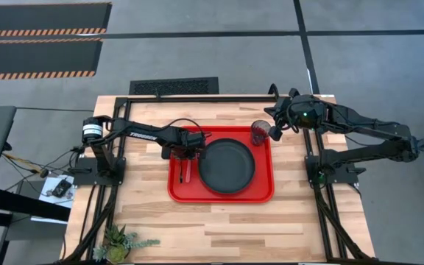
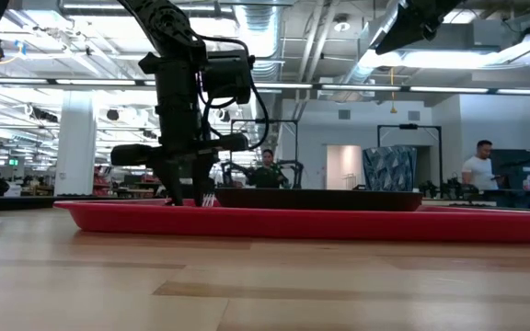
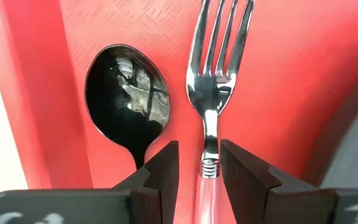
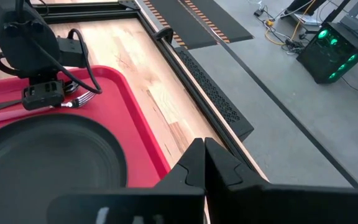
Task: Pick and place plate/cup/fork/spoon on tray
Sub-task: Put the pink fork on the orange tray
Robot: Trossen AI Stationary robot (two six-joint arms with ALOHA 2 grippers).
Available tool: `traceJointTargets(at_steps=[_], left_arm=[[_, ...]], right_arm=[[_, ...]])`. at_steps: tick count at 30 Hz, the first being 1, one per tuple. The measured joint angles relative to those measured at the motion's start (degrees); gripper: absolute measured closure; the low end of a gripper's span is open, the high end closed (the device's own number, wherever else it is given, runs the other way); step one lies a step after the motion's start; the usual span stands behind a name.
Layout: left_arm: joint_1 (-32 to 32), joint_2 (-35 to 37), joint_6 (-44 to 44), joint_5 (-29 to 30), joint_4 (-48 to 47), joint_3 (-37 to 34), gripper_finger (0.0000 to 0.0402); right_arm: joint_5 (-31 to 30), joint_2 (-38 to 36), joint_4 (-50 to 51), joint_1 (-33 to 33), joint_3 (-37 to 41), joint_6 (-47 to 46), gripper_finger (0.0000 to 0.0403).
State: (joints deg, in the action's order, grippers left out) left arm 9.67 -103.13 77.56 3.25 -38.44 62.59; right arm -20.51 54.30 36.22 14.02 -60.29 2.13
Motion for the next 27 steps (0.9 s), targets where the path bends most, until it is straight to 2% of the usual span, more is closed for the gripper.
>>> traceJointTargets(at_steps=[16, 27], left_arm=[[-0.31, 0.00, 2.70, -1.09, 0.48, 0.02, 0.0299], [-2.87, 0.02, 6.62, -1.99, 0.44, 0.04, 0.0299]], right_arm=[[-0.09, 0.01, -0.01, 0.00, 0.00, 0.96, 0.0392], [-0.07, 0.01, 0.01, -0.01, 0.00, 1.38, 0.0392]])
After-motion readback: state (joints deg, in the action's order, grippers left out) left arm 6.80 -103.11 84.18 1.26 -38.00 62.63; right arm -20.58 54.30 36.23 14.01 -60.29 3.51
